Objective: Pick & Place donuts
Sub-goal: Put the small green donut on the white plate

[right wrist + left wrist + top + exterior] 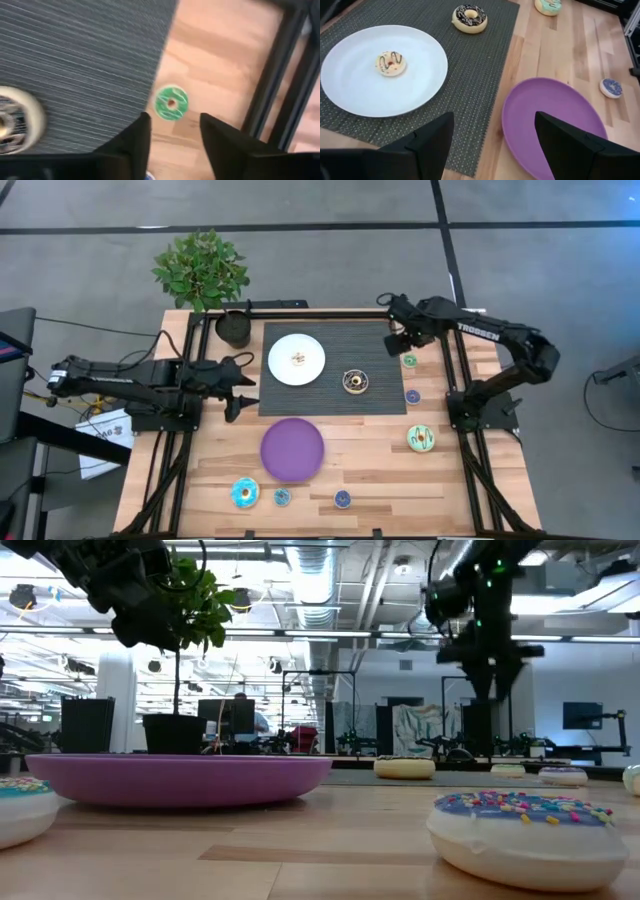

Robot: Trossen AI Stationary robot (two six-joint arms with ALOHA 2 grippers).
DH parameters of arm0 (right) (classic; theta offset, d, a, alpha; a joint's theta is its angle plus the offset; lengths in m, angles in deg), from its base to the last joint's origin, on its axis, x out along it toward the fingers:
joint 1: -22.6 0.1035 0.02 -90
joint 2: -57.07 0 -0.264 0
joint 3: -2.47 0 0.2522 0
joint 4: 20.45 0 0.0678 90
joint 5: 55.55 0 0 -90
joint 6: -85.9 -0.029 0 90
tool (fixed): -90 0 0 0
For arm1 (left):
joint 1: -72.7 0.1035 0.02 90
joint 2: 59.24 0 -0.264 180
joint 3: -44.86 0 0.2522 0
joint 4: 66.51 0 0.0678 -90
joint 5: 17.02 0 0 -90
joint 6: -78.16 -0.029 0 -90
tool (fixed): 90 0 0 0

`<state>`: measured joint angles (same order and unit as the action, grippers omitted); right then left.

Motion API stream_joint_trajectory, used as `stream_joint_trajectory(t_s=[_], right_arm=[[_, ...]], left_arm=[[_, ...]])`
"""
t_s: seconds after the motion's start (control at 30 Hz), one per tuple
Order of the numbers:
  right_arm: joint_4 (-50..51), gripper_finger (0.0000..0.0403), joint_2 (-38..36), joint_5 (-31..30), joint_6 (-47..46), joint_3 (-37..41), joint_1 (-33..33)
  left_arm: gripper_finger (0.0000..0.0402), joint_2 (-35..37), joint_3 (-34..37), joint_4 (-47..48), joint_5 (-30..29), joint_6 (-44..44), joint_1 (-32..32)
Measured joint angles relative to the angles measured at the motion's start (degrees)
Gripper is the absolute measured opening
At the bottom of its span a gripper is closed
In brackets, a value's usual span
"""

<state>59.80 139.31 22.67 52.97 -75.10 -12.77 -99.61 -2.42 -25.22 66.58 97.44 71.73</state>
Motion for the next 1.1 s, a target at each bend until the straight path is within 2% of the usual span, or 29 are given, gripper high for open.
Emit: stream_joint_trajectory(t_s=[0.13,0.27,0.47,0.6,0.8,1.1], right_arm=[[-1.18,0.0242,-0.03,-0.18,-2.79,4.77,-0.48],[-7.29,0.0297,-0.01,-0.15,-4.29,8.69,-0.58],[-12.10,0.0351,2.38,-0.30,-8.01,12.10,-1.48],[-13.33,0.0356,4.48,-0.08,-7.74,13.18,-1.97],[-19.30,0.0335,7.34,4.32,-7.65,16.11,-4.58],[-21.05,0.0312,9.00,4.34,-7.14,16.28,-6.91]], left_arm=[[0.0272,-0.01,0.00,0.01,-0.03,0.72,-1.10],[0.0272,-0.01,0.00,0.02,-0.13,-0.08,-1.44],[0.0272,-0.01,0.00,0.02,-0.34,-0.52,-1.44],[0.0272,-0.01,0.00,0.01,-0.33,-0.50,-1.44],[0.0272,-0.01,0.00,0.02,-0.32,0.96,-1.46],[0.0272,-0.01,0.00,0.00,-0.30,1.38,-1.46]])
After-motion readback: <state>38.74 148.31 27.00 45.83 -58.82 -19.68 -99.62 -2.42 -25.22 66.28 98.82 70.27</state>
